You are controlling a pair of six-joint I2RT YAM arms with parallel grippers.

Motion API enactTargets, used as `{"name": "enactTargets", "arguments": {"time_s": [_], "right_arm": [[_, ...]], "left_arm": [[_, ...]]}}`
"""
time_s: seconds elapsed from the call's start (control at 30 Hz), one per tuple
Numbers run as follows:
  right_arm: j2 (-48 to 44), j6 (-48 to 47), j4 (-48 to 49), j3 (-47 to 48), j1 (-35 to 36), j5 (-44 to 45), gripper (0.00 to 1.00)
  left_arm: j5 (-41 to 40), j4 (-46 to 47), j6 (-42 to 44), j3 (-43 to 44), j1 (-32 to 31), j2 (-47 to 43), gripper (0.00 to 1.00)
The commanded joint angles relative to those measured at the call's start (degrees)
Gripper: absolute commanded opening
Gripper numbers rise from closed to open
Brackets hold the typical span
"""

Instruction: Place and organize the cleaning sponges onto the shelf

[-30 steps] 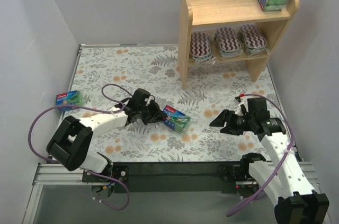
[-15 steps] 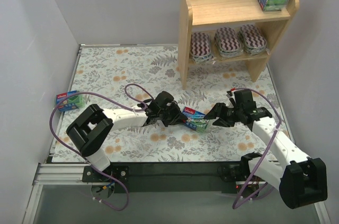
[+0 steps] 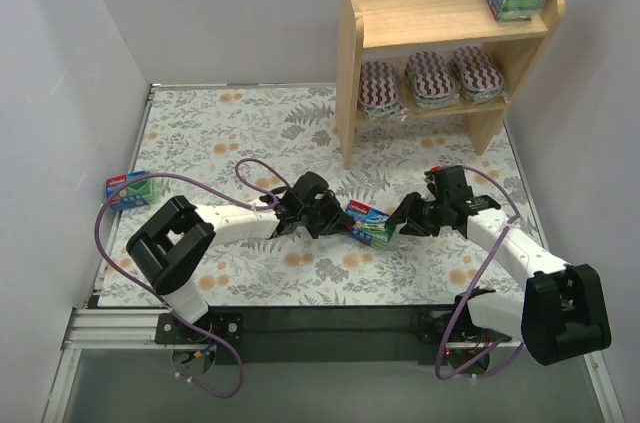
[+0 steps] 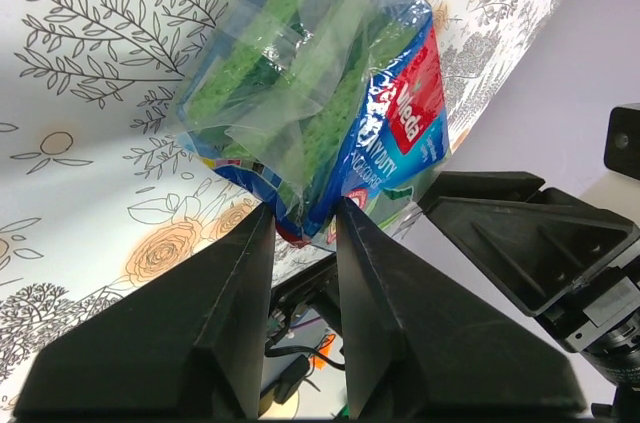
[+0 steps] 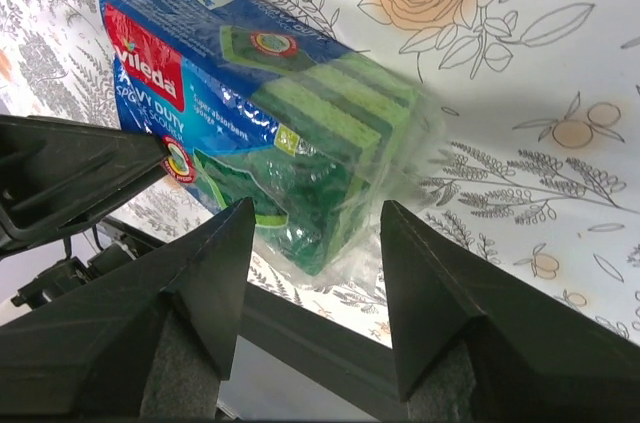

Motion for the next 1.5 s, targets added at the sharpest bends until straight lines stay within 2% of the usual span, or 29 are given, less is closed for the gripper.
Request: {"name": "enactTargets", "arguments": {"time_s": [0.0,0.3,0.37,0.47,0.5,0.57,0.6,0.63,0.67,0.73,0.87,1.03,1.1,1.23,1.3,1.47], "right_arm": [[1.7,0.51,3.94,-0.39,0.99,0.27,0.46],[4.25,1.83,5.43,-1.27,2.67,1.23,0.4],[5.04,1.39,5.44,-1.27,2.67,1.5,0.37],[5.66,1.21,5.35,-0.92,2.67,2.46,0.27],[5.57,1.13,5.35,-0.75,2.67,2.81,0.19],[5.48,1.04,5.09,-0.48,2.67,3.08,0.12],[5.13,0.95,4.82,-0.31,2.67,3.08,0.06],[4.87,0.86,3.86,0.22,2.58,3.08,0.03],[4.34,0.86,3.33,0.48,2.58,2.99,0.01],[2.41,0.34,1.32,1.27,2.58,2.82,0.01],[-1.81,-0.28,-2.72,2.06,2.4,2.21,0.01],[-9.45,-0.54,-9.06,6.19,1.97,-2.09,0.01],[-12.95,-0.37,-10.73,9.25,1.53,-7.45,0.01],[-16.92,3.23,-10.91,14.45,0.82,-16.68,0.01],[-18.07,5.51,-10.65,17.43,0.56,-19.94,0.01],[-15.88,8.42,-8.54,35.96,0.03,-25.91,0.01]], "left_arm": [[-0.01,0.16,-0.04,1.39,-0.27,1.27,0.2],[1.13,0.33,0.31,2.97,-0.62,2.69,0.2],[1.31,0.77,0.23,2.97,-0.71,2.95,0.2],[1.57,0.86,0.66,2.71,-0.71,2.69,0.22],[1.57,0.77,0.84,2.54,-0.71,2.43,0.24],[1.48,0.77,0.93,1.92,-0.71,1.55,0.29],[1.22,0.6,0.84,1.14,-0.71,0.94,0.34],[0.96,0.33,0.67,0.61,-0.71,0.32,0.44],[0.61,-0.02,0.67,0.25,-0.79,-0.38,0.49],[-1.14,-3.34,1.62,0.33,-0.62,-3.1,0.62],[-5.28,-13.62,4.88,3.05,0.17,-8.55,0.71],[-11.87,-27.77,8.31,7.53,3.77,-19.52,0.76],[-15.74,-31.37,10.5,8.77,6.66,-23.05,0.78],[-17.32,-34.21,14.89,11.31,13.34,-30.95,0.79],[-18.9,-35.69,17.61,12.55,15.98,-32.2,0.8],[-20.4,-38.25,21.4,17.29,18.1,-32.21,0.81]]}}
